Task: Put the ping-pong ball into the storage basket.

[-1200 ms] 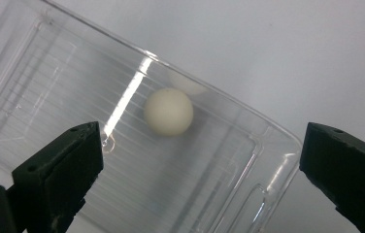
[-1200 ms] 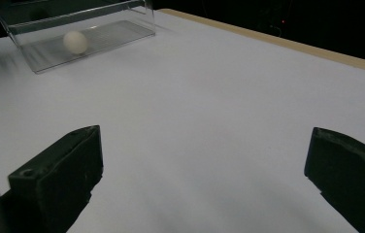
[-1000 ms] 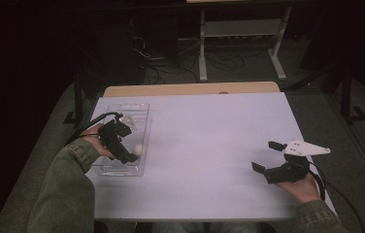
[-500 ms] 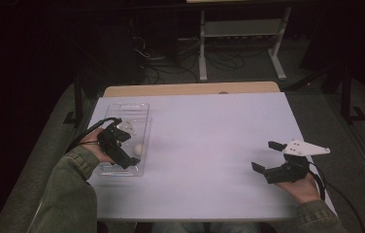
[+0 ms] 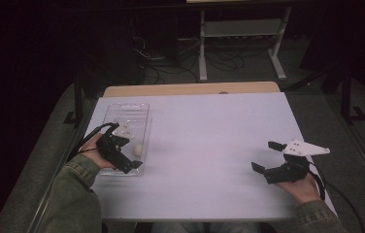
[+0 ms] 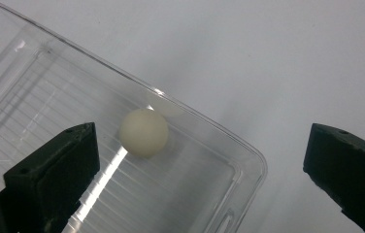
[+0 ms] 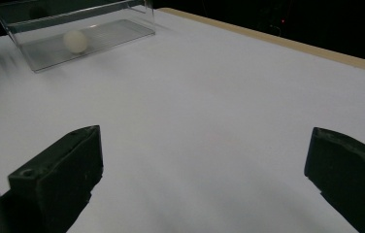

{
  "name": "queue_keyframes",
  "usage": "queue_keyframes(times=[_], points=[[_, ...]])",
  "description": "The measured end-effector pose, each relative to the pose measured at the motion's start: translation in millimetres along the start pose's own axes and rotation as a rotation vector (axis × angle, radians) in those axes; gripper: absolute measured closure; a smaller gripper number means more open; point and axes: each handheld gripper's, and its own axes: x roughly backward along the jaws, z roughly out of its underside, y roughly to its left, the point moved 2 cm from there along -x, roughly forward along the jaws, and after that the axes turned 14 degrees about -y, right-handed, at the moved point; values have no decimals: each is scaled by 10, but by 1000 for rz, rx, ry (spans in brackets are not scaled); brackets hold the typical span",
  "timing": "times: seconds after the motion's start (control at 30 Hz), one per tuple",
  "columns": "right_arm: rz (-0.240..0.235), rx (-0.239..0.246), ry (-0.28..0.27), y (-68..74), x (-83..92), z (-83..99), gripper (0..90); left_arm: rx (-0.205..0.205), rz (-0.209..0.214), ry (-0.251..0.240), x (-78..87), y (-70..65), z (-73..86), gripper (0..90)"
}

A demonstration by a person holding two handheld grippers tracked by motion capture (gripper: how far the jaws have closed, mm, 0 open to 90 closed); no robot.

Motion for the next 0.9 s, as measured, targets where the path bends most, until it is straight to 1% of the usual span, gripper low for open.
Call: queue_keyframes(times=[0.03, 0.17, 0.2, 0.3, 0.4, 0.43, 0.5, 0.57, 0.6, 0.67, 0.77, 0.8, 0.87, 0.9], points=[[1, -1, -1, -4, 2, -1, 0, 11, -8, -21, 21, -3, 18, 0], [1, 1, -2, -2, 2, -4, 0, 31, -22, -65, 64, -7, 71, 0], [2, 2, -5, -2, 4, -7, 0, 42, -29, -88, 75, -11, 99, 0], [4, 0, -7, -5, 9, -10, 0, 52, -37, -103, 80, -14, 127, 0], [4, 0, -6, -5, 6, -7, 0, 59, -62, -122, 87, -22, 160, 0], [4, 0, -5, -5, 5, -7, 0, 61, -79, -133, 91, -31, 169, 0], [3, -1, -3, -6, 4, -6, 0, 72, -103, -170, 95, -56, 183, 0], [2, -1, -3, -6, 3, -6, 0, 74, -116, -199, 90, -89, 204, 0], [2, -1, -3, -6, 4, -6, 0, 83, -116, -215, 83, -108, 222, 0], [2, 0, -2, -5, 4, -5, 0, 79, -119, -228, 78, -126, 250, 0], [3, 2, -5, -9, 8, -5, 0, 103, -125, -277, 76, -144, 297, 0], [4, 2, -7, -12, 11, -7, 0, 106, -129, -289, 77, -146, 312, 0], [6, -1, -8, -14, 17, -8, 0, 119, -123, -319, 85, -159, 339, 0], [6, -1, -8, -14, 17, -8, 0, 119, -123, -319, 85, -159, 339, 0]])
